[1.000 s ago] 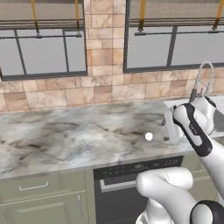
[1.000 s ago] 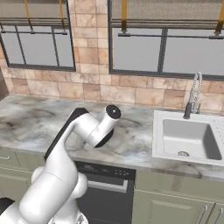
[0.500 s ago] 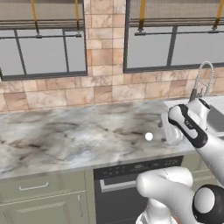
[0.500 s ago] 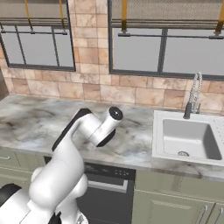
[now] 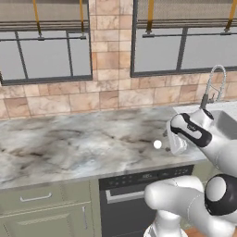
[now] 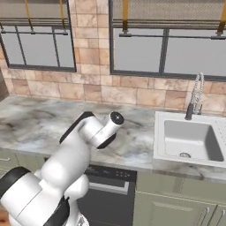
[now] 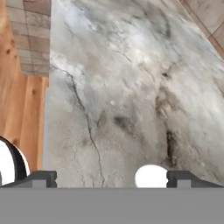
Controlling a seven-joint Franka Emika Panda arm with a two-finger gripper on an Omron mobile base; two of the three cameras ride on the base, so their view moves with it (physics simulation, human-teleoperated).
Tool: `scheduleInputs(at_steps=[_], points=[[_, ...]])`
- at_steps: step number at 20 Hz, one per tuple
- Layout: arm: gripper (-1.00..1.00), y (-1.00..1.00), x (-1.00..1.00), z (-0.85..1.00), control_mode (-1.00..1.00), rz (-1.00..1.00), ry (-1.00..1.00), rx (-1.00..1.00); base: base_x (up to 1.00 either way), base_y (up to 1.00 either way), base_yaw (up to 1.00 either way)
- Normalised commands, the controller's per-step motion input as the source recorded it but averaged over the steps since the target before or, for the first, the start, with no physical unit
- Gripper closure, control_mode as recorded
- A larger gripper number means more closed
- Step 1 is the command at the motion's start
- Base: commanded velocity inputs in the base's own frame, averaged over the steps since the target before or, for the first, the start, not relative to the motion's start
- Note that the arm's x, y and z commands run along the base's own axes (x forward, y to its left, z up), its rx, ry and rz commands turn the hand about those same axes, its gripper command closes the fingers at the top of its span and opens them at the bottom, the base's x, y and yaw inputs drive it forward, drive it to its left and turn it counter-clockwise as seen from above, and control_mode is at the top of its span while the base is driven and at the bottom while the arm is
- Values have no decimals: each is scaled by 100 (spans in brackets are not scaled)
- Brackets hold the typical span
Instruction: Gather the eggs and milk located in the vicinity of the sink area and place them right next to the bowl.
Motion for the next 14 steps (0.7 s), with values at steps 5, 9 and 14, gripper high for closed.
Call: scheduleInputs(at_steps=[5, 9, 14], points=[[-100, 0, 31, -10, -100, 0, 0, 0, 0, 0, 0], [-100, 0, 22, -3, -100, 0, 0, 0, 0, 0, 0], [-100, 0, 14, -5, -100, 0, 0, 0, 0, 0, 0]])
